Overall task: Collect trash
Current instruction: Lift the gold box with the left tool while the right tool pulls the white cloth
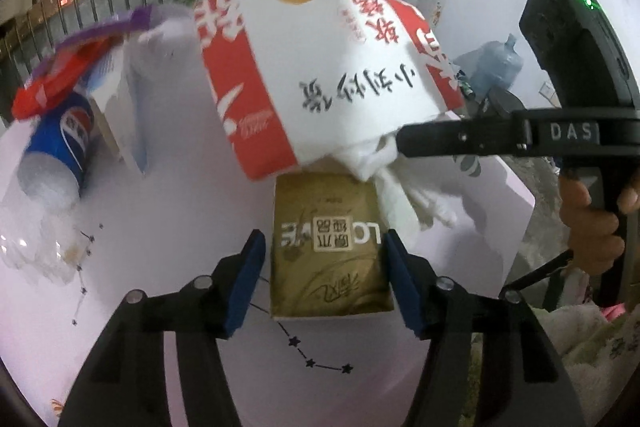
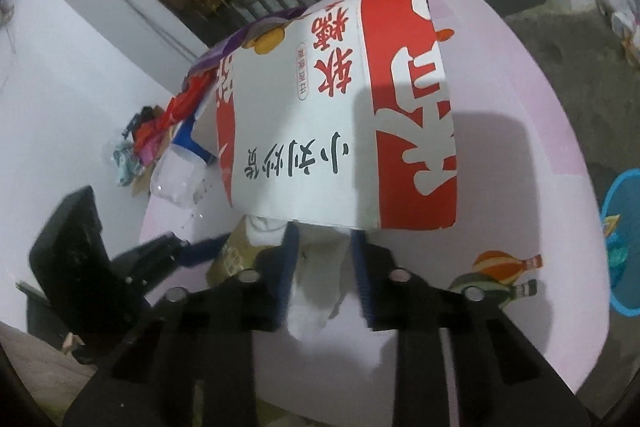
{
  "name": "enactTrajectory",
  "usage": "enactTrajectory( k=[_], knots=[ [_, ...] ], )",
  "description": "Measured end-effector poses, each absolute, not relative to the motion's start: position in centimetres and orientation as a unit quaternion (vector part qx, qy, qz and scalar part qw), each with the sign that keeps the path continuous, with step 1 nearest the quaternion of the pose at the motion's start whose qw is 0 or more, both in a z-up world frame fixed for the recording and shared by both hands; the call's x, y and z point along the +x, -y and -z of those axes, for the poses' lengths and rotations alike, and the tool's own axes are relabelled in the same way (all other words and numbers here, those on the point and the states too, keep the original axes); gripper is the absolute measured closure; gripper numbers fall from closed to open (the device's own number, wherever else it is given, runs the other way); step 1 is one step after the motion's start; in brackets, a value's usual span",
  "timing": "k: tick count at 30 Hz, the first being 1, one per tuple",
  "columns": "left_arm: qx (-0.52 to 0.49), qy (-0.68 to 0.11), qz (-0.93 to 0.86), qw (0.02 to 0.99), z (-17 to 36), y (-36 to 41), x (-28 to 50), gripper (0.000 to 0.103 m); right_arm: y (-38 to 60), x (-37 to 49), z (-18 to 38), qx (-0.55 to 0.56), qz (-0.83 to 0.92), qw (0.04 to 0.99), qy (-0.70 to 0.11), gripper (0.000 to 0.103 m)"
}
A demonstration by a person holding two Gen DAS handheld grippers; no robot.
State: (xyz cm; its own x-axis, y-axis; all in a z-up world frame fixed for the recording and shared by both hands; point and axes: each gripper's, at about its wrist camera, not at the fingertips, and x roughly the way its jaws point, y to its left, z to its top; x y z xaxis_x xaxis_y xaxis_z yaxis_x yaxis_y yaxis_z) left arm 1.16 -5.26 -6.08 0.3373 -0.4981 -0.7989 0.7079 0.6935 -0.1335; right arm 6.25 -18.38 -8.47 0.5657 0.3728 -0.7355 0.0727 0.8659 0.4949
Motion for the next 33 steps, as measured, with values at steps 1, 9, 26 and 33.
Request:
enactTrajectory(
  k=[1,9,26,33],
  knots=[
    [0.109,-0.443,0.376,0.807,6.1,4.9,1.3,0.048,18.7,6.2,8.8,0.246,-0.090,0.848,-0.461,0.092],
    [0.082,-0.451,0.343,0.820,6.2,2.3,1.9,0.050,18.5,4.3,8.4,0.225,-0.116,0.847,-0.468,0.103],
    [0.066,-0.463,0.295,0.833,5.5,-0.2,2.2,0.050,17.5,3.4,7.2,0.180,-0.058,0.892,-0.411,0.041],
    [0.069,-0.476,0.290,0.828,5.4,0.5,3.2,0.050,13.9,4.9,8.6,0.067,-0.039,0.897,-0.435,0.085]
  ],
)
